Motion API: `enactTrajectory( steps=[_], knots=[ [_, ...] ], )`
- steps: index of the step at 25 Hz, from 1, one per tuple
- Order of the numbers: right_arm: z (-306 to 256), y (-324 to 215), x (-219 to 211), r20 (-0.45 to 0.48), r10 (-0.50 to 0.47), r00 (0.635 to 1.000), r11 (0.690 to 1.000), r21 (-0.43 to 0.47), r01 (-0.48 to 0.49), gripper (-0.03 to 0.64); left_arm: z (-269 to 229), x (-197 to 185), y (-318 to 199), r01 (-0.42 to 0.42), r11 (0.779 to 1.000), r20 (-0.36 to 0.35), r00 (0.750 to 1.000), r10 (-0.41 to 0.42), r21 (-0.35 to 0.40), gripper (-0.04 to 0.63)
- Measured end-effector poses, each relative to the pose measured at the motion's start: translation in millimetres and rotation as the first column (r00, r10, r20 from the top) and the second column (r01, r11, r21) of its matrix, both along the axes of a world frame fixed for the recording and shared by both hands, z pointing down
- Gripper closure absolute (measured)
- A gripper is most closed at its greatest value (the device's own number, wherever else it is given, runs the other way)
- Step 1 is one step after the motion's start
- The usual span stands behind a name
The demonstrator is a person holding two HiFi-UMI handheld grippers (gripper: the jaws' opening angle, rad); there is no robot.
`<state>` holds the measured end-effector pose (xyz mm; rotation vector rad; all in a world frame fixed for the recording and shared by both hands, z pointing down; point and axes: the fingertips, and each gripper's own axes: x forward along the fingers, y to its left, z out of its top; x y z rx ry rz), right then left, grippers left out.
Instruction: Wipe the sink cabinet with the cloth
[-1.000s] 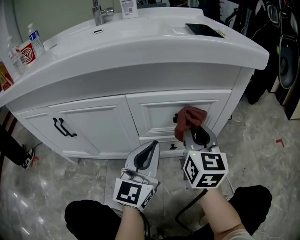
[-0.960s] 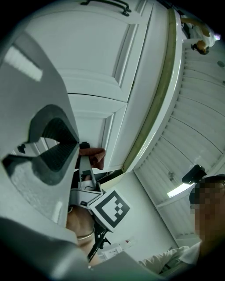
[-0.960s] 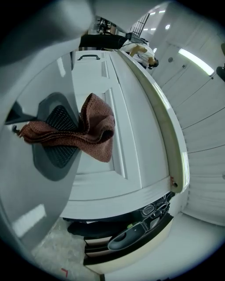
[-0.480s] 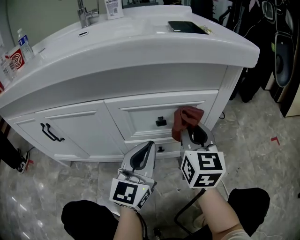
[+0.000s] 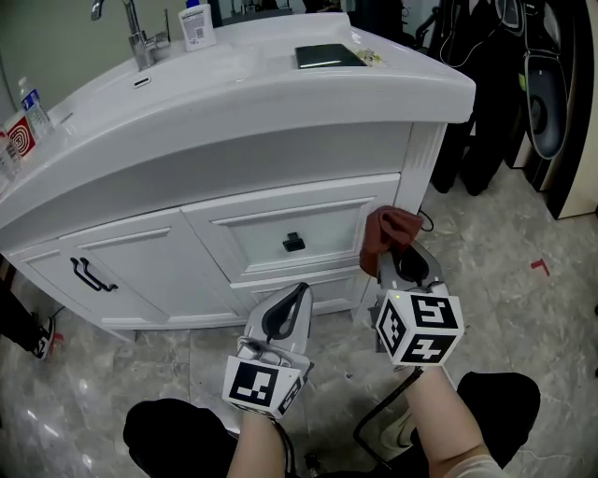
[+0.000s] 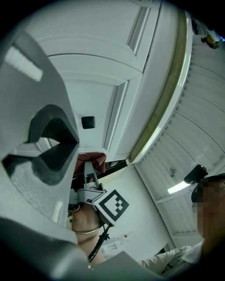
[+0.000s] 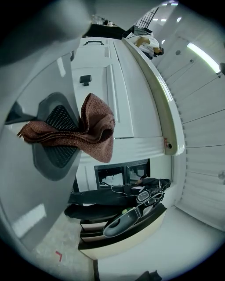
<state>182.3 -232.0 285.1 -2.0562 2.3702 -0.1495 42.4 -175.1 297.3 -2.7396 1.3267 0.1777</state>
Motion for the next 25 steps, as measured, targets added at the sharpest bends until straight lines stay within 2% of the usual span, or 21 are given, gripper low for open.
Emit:
enactTrajectory(
  steps=[4, 9, 13, 18, 21, 25],
  knots=[
    [-1, 11, -5, 0.003, -0.004, 1.0, 1.0, 0.009, 0.004, 0.525, -1, -9, 4, 0.013, 1.0, 0.005, 1.0, -0.013, 0.005, 0.595],
    [2, 23, -62, 0.02, -0.133, 0.991, 0.991, 0.022, 0.132, 0.525, -7, -42, 8, 0.072, 0.997, -0.002, 0.997, -0.072, 0.033, 0.595],
    [13, 27, -128, 0.019, -0.266, 0.964, 0.964, 0.015, 0.265, 0.525, -3, -85, 9, 0.173, 0.984, 0.012, 0.985, -0.174, 0.042, 0.595],
    [31, 28, -204, 0.03, -0.408, 0.912, 0.912, -0.014, 0.409, 0.525, 7, -134, 9, 0.26, 0.966, 0.013, 0.965, -0.26, 0.01, 0.595],
    [42, 24, -234, 0.045, -0.45, 0.892, 0.892, -0.034, 0.451, 0.526, 11, -156, 10, 0.287, 0.958, 0.008, 0.958, -0.287, -0.005, 0.595],
    [56, 14, -256, 0.07, -0.459, 0.886, 0.885, -0.058, 0.463, 0.526, 20, -175, 9, 0.301, 0.953, 0.007, 0.954, -0.301, -0.026, 0.595]
  ],
)
